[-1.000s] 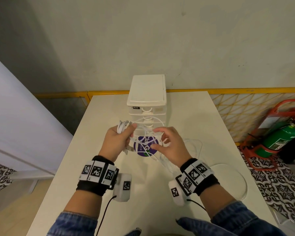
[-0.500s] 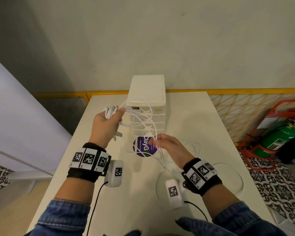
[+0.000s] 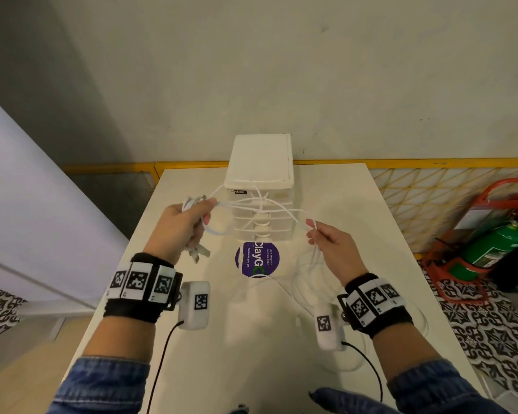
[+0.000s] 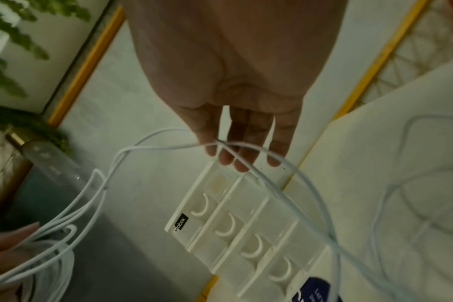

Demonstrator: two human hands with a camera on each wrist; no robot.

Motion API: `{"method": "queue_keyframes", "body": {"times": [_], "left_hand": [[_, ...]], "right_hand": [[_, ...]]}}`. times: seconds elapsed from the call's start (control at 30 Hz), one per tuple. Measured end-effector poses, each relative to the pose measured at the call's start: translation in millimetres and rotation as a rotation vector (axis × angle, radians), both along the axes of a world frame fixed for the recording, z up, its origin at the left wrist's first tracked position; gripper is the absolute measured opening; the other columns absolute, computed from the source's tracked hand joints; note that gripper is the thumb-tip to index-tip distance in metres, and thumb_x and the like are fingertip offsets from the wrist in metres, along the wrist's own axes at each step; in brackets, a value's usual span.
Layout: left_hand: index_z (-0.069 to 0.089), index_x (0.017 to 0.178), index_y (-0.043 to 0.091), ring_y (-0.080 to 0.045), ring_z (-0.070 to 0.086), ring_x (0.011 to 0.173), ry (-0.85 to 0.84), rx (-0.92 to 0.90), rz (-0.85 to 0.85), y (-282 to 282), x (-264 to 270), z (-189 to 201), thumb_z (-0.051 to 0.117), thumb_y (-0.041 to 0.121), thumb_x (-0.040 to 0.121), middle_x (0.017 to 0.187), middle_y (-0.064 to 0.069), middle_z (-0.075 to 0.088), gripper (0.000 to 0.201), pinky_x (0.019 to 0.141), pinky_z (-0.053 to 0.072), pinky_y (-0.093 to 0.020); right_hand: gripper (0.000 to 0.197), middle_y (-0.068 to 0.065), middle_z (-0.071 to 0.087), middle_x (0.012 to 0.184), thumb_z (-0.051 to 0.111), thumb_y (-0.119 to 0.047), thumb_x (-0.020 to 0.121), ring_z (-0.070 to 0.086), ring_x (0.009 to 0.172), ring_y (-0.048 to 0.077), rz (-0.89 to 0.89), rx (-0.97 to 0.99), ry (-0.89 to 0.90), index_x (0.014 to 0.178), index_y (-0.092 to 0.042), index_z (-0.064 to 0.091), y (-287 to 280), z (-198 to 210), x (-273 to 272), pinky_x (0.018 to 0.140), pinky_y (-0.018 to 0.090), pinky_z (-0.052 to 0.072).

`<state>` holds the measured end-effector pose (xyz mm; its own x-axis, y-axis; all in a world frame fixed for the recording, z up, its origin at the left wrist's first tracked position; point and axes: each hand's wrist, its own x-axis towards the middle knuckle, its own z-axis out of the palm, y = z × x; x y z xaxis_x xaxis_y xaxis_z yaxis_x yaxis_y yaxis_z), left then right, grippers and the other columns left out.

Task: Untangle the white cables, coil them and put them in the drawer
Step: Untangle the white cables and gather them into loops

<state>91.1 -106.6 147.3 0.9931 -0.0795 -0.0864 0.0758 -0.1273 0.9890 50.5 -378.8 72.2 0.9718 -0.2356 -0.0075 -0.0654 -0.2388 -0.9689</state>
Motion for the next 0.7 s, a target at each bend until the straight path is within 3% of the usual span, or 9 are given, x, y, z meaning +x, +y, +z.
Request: {"method": "queue_keyframes", "body": {"times": [0.13,0.23,0.3,0.37,0.43,0.47,0.53,0.6,0.7], "left_hand": [[0.049,0.056,0.014,-0.016,0.022,0.039,0.065,-0.001,-0.018,-12,-8,-12,0.059,0.034,0.09,0.041,0.0,0.03,0.041,0.042,0.018,-0.023],[0.049,0.056,0.014,-0.018,0.023,0.04,0.081,-0.012,-0.019,-17,-12,-16,0.059,0.034,0.09,0.043,-0.002,0.03,0.041,0.043,0.018,-0.025],[0.05,0.058,0.012,-0.019,0.024,0.039,0.075,0.006,-0.021,-20,-14,-17,0.06,0.035,0.09,0.045,-0.004,0.031,0.04,0.044,0.019,-0.027],[0.05,0.06,0.01,-0.019,0.025,0.039,0.07,0.025,-0.031,-23,-15,-18,0.06,0.034,0.089,0.045,-0.005,0.031,0.04,0.044,0.02,-0.028],[0.049,0.06,0.009,-0.019,0.025,0.038,0.082,0.033,-0.031,-26,-16,-18,0.061,0.033,0.089,0.044,-0.003,0.03,0.039,0.043,0.02,-0.026],[0.049,0.06,0.01,-0.018,0.024,0.038,0.091,0.031,-0.031,-28,-16,-18,0.061,0.033,0.089,0.043,-0.003,0.03,0.039,0.043,0.02,-0.026],[0.049,0.059,0.01,-0.018,0.024,0.037,0.099,0.025,-0.028,-30,-17,-17,0.061,0.032,0.089,0.042,-0.002,0.031,0.04,0.042,0.02,-0.024],[0.05,0.058,0.009,-0.017,0.024,0.035,0.093,0.027,-0.005,-31,-17,-16,0.062,0.03,0.089,0.041,-0.002,0.031,0.04,0.04,0.02,-0.022],[0.051,0.056,0.007,-0.014,0.025,0.035,0.061,0.067,0.035,-32,-19,-18,0.063,0.029,0.089,0.04,-0.002,0.033,0.041,0.039,0.023,-0.021]], "right_hand": [[0.035,0.003,0.062,0.102,0.04,-0.017,0.099,0.056,0.092,0.003,0.084,0.034,0.009,0.133,-0.014,0.049,6,11,-8,0.099,0.026,0.039],[0.058,-0.004,0.045,0.134,0.044,-0.04,0.095,0.045,0.118,0.001,0.055,0.098,-0.081,0.146,-0.025,0.023,18,14,-15,0.1,0.021,0.03],[0.078,-0.001,0.031,0.147,0.05,-0.056,0.086,0.03,0.134,0.005,-0.1,-0.054,-0.221,0.148,-0.027,0.011,18,12,-13,0.104,0.022,0.026],[0.079,0.003,0.029,0.151,0.048,-0.06,0.084,0.023,0.138,0.008,-0.099,-0.343,-0.36,0.148,-0.024,0.018,16,10,-7,0.111,0.027,0.02],[0.061,0.001,0.046,0.141,0.044,-0.057,0.087,0.035,0.13,0.003,0.068,-0.509,-0.374,0.139,-0.025,0.04,21,11,-4,0.114,0.035,0.018],[0.05,-0.001,0.059,0.128,0.046,-0.052,0.089,0.047,0.118,0.0,0.126,-0.492,-0.339,0.13,-0.026,0.052,25,10,-5,0.112,0.036,0.025],[0.025,-0.003,0.072,0.088,0.051,-0.039,0.093,0.062,0.084,0.003,0.163,-0.325,-0.252,0.104,-0.025,0.069,30,9,-7,0.092,0.03,0.045],[0.022,-0.001,0.063,0.063,0.053,-0.03,0.093,0.06,0.066,0.01,0.176,-0.24,-0.167,0.079,-0.021,0.068,28,5,-6,0.076,0.028,0.048],[0.015,-0.001,0.054,0.058,0.053,-0.016,0.094,0.051,0.054,0.011,0.182,-0.068,-0.08,0.09,-0.013,0.067,23,1,-3,0.065,0.023,0.047]]}}
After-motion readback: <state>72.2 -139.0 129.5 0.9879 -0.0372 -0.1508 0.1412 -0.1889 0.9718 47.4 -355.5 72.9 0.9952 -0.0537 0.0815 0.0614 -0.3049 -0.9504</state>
